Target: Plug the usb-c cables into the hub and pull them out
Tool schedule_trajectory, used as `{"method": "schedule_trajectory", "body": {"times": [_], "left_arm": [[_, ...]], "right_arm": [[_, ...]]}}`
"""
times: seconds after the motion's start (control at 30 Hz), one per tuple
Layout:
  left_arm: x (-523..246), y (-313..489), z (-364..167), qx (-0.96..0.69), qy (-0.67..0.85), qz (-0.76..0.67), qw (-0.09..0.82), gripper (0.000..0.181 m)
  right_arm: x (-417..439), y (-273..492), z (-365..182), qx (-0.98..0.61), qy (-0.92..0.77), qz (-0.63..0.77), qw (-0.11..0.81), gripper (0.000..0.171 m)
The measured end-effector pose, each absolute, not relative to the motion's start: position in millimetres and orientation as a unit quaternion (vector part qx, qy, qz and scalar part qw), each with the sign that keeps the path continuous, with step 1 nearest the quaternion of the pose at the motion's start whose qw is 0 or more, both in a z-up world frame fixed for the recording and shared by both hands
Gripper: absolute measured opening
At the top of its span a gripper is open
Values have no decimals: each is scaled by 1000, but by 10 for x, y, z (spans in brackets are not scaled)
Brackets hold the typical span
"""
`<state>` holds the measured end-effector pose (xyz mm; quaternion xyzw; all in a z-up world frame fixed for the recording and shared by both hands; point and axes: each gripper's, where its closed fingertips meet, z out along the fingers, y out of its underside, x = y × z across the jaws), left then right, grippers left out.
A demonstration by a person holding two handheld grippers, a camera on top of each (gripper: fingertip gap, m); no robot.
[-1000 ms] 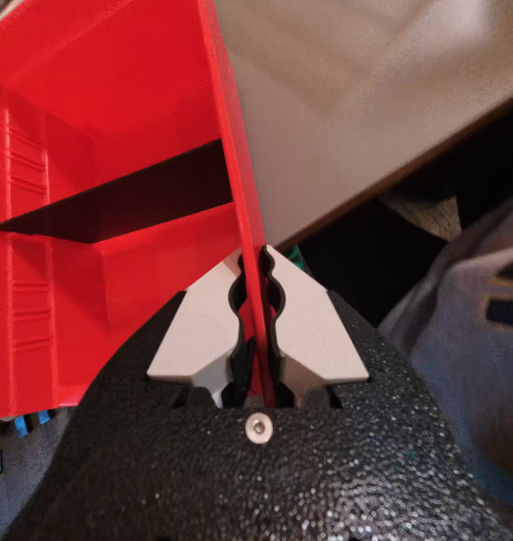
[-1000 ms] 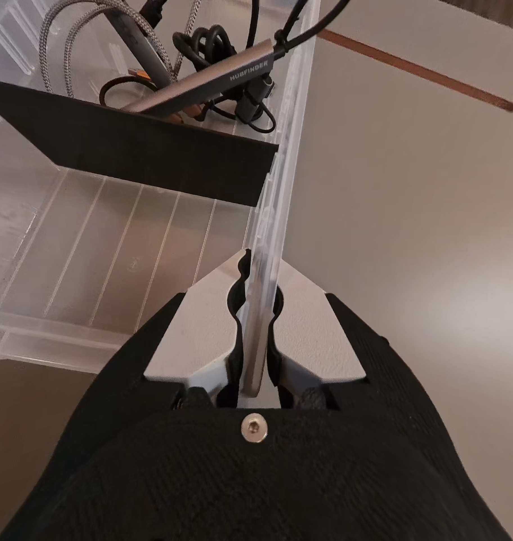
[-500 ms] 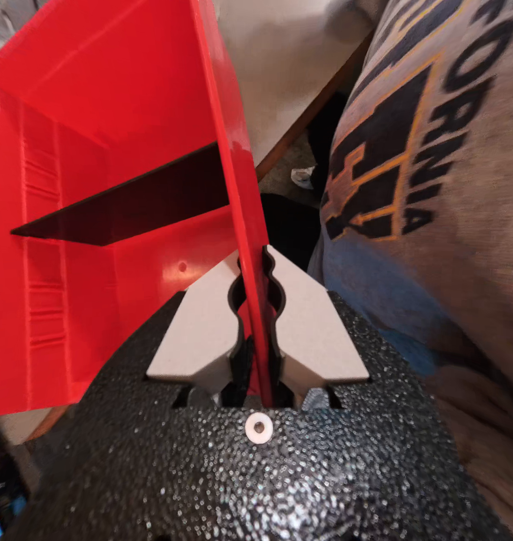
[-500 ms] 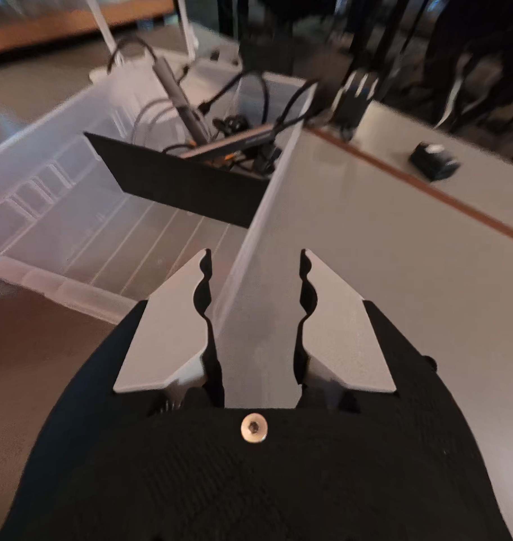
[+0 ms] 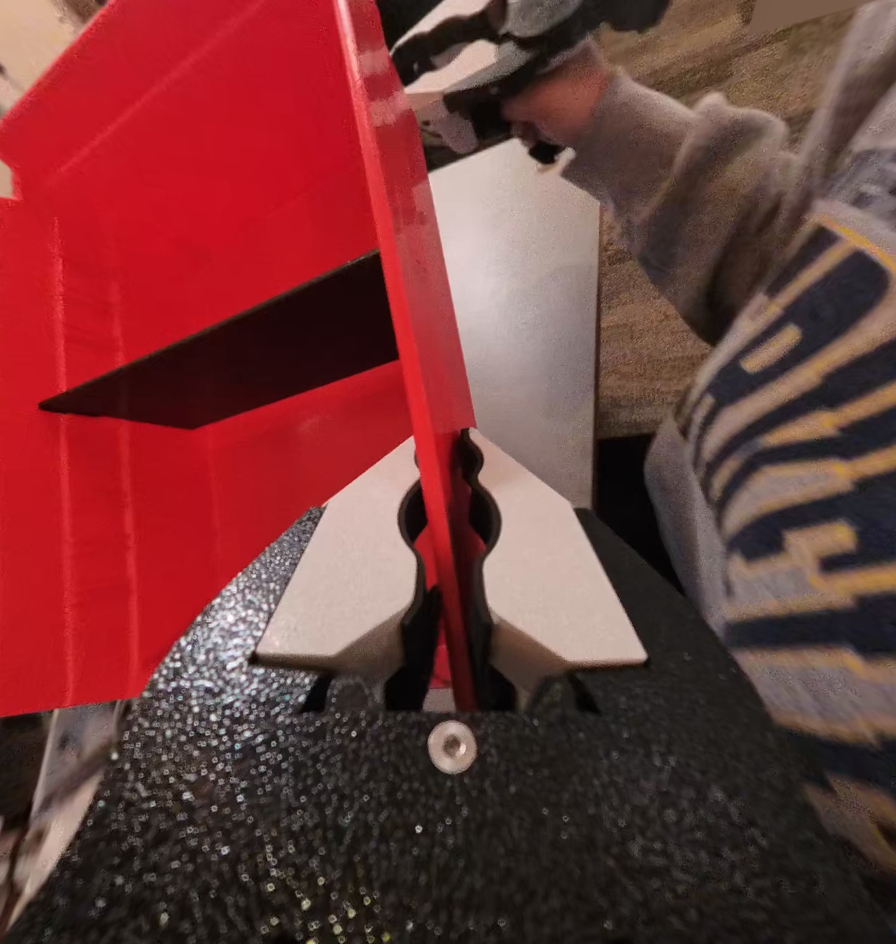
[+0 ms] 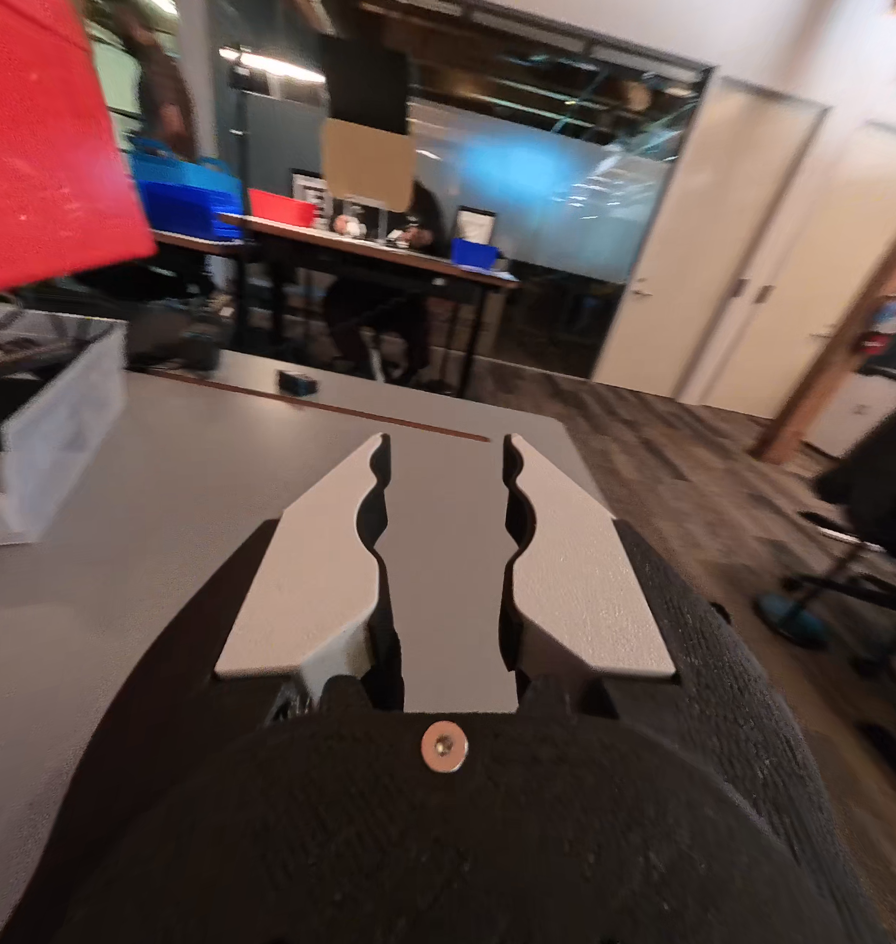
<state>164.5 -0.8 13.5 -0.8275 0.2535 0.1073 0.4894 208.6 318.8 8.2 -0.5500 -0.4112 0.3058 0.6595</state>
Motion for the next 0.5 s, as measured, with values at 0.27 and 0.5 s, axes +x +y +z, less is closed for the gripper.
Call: {"method": "schedule_trajectory", "body": {"times": [0.27,0.5], "left_arm": [[1896,1839,-455,-853,293,51,428,8],[1717,2547,-1025,-887,231,88,391,10]], "right_arm": [[2988,3783,-91,-602,-330,257,681,40],[2750,3731,-183,-597,-346,315,652,40]]}}
